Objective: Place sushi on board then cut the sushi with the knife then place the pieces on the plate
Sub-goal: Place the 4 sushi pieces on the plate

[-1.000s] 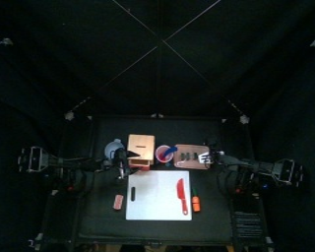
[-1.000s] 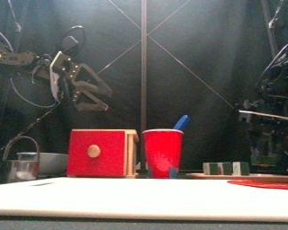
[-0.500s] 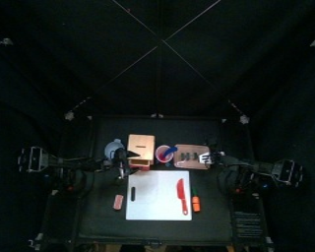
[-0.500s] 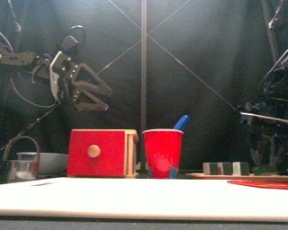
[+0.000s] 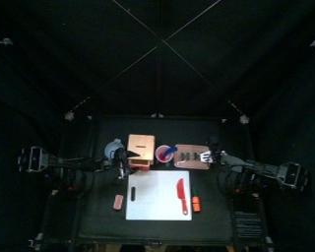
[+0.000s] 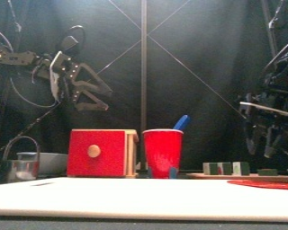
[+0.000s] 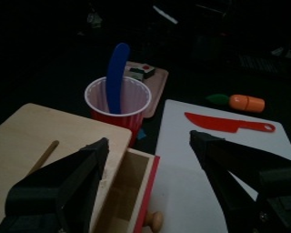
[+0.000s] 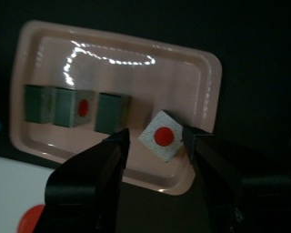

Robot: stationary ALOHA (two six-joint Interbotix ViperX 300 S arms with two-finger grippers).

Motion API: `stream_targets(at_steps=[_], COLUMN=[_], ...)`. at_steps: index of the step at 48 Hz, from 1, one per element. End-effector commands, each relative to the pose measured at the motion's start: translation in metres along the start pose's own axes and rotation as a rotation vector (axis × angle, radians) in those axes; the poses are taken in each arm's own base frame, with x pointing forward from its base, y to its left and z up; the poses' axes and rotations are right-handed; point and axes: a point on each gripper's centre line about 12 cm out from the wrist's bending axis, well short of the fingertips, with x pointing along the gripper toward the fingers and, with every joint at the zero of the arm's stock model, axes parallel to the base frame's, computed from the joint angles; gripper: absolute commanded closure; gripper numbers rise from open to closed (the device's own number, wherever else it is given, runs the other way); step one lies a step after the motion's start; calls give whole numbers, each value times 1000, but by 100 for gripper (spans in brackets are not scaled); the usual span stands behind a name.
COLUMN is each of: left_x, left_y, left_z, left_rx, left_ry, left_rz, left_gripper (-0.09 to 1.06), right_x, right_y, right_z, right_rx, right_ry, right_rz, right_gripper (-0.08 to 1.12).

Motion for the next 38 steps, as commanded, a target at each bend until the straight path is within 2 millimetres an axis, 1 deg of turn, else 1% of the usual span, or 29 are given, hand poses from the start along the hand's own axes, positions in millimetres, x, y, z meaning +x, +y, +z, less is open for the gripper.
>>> stream_targets(at_steps=[1,8,13,18,25,28,33,38], left_x=[2,4,9,13,20,25,31,36], left_y=[0,0,0,0,0,0,1,-3], left_z=[8,13,17,15,7,4,1,0], left_rx=[-1,-11,-29,-32,-47,-55,-73,-81], left_ry=[-28,-44,-54,-44,-15,-2,10,15], left_rz=[1,3,12,17,25,30,45,43], left_gripper=[-5,-5,-5,-5,-5,-5,-5,-5], right_x=[-35,-74,-87,-89,-97,-102,-102,-92], right_y=[22,48,66,81,106,117,128,131], right_z=[7,-9,-22,-34,-40,-44,-50,-44], right_rx=[-72,-274,-385,-466,-620,-720,-868,-929], right_ry=[-82,-140,-169,-195,-294,-342,-385,-410], right_rz=[159,402,565,695,887,970,1039,1034], right_gripper=[20,20,20,20,21,21,21,21])
